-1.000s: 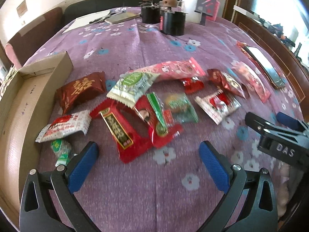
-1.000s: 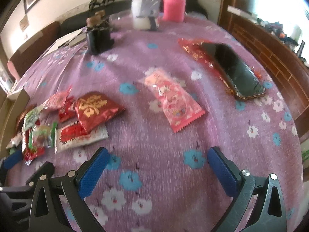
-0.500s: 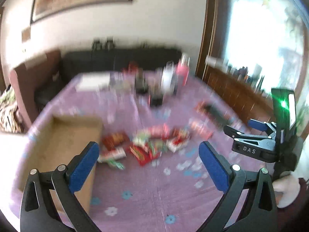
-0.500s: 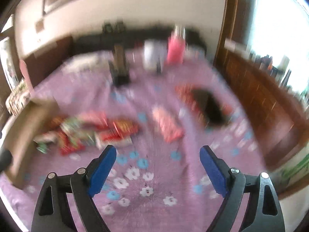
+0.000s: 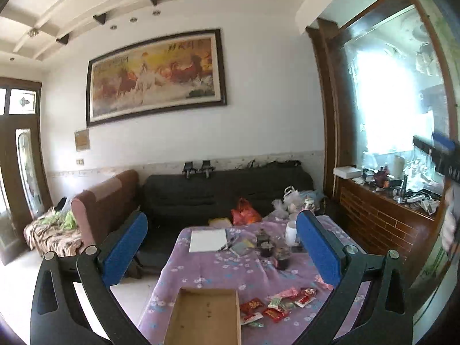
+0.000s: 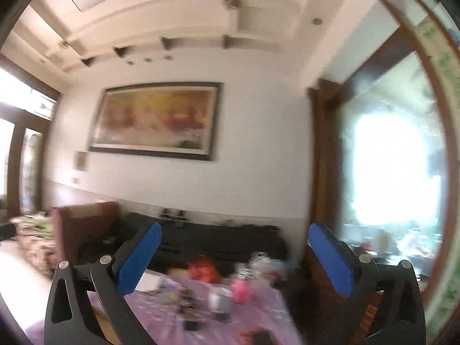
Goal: Organize snacks
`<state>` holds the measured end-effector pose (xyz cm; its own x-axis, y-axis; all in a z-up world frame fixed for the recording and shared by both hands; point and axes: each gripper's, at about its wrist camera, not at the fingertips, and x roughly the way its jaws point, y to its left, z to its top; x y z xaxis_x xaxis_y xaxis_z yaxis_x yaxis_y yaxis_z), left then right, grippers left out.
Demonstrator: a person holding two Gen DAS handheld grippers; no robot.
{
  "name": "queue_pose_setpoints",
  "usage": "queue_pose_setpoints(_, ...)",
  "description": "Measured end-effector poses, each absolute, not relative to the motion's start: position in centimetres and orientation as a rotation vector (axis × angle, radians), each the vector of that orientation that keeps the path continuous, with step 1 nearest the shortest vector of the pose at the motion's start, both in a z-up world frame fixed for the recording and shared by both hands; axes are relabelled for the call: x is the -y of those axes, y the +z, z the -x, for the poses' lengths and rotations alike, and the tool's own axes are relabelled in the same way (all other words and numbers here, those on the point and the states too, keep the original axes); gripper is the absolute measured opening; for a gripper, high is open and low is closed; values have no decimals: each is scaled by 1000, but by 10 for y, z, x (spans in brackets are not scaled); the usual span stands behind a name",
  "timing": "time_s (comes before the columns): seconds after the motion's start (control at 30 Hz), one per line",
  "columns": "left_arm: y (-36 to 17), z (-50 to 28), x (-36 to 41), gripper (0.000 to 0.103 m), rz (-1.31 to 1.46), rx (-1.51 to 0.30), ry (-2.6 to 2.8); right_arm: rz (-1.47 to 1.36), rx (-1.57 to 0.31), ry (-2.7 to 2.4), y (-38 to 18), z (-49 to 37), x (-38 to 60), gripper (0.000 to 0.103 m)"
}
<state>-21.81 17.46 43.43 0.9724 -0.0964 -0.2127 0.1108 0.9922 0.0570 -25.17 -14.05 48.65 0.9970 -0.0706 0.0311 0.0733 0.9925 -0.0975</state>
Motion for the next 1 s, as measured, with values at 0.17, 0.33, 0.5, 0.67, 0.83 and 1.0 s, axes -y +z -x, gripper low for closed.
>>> queue_pose_setpoints(0.17, 380, 193, -187, 103, 68, -355, -190, 58, -336, 87, 423, 163, 115, 103)
queue_pose_setpoints(0.33, 274, 149, -187, 103, 118, -526, -223, 72, -639, 145, 255, 64, 83, 99)
queue_pose_setpoints(0.5, 186, 120, -186, 103, 200, -687, -238, 47, -902, 208, 113, 1, 54, 72)
queue_pose_setpoints(0.67, 150, 109, -194, 103, 219, -746, -205, 75, -988, 192, 47, -54, 27, 72)
queue_pose_setpoints(0.83, 132, 99, -197, 103, 237, -784, -199, 72, -1079, 161, 16, -85, 19, 67)
queue_pose_setpoints(1.0, 126, 95, -193, 103, 212, -795, -209, 149, -1098, 215, 23, -46, 26, 57)
